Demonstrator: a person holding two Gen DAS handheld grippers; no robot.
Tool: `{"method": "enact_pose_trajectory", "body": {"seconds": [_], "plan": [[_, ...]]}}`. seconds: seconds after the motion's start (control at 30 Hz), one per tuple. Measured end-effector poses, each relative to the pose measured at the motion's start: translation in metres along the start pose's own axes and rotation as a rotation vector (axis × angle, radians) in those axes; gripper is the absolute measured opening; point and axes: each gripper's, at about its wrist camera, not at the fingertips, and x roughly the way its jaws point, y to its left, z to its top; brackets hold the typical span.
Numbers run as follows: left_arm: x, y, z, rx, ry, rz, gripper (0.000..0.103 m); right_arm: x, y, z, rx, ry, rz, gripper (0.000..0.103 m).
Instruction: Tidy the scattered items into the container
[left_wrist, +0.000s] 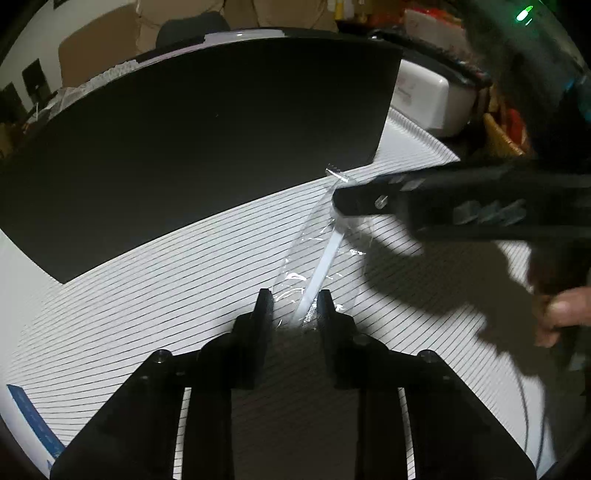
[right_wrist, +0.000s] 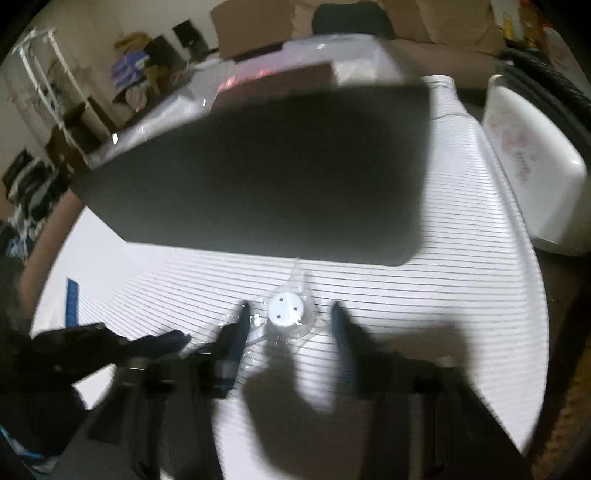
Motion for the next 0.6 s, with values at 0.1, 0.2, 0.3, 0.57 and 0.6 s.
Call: {"method": "enact_pose_trajectory", "body": {"seconds": [0.1, 0.2, 0.3, 0.57, 0.6], "plan": [[-0.001, 0.001, 0.000, -0.010, -0.004, -0.024, 0.010, -0.001, 0.005, -0.001, -0.022, -0.021, -0.017, 0.025], [-0.007, 0.006, 0.003, -0.024, -0.011, -0.049, 0.004, -0.012, 0.009, -0.002, -0.027, -0.034, -0.010, 0.025], [-0.026, 0.010, 0.006, -0.036, -0.030, -0.070, 0.004, -0.032, 0.016, 0.000, -0.052, -0.056, -0.001, 0.025], [-0.105, 0.029, 0.031, -0.042, -0.114, -0.085, 0.004, -0.090, 0.052, 0.033, -0.086, -0.126, 0.046, 0.024], [-0.114, 0.034, 0.037, -0.039, -0.126, -0.076, 0.004, -0.096, 0.059, 0.040, -0.091, -0.140, 0.050, 0.024]]}}
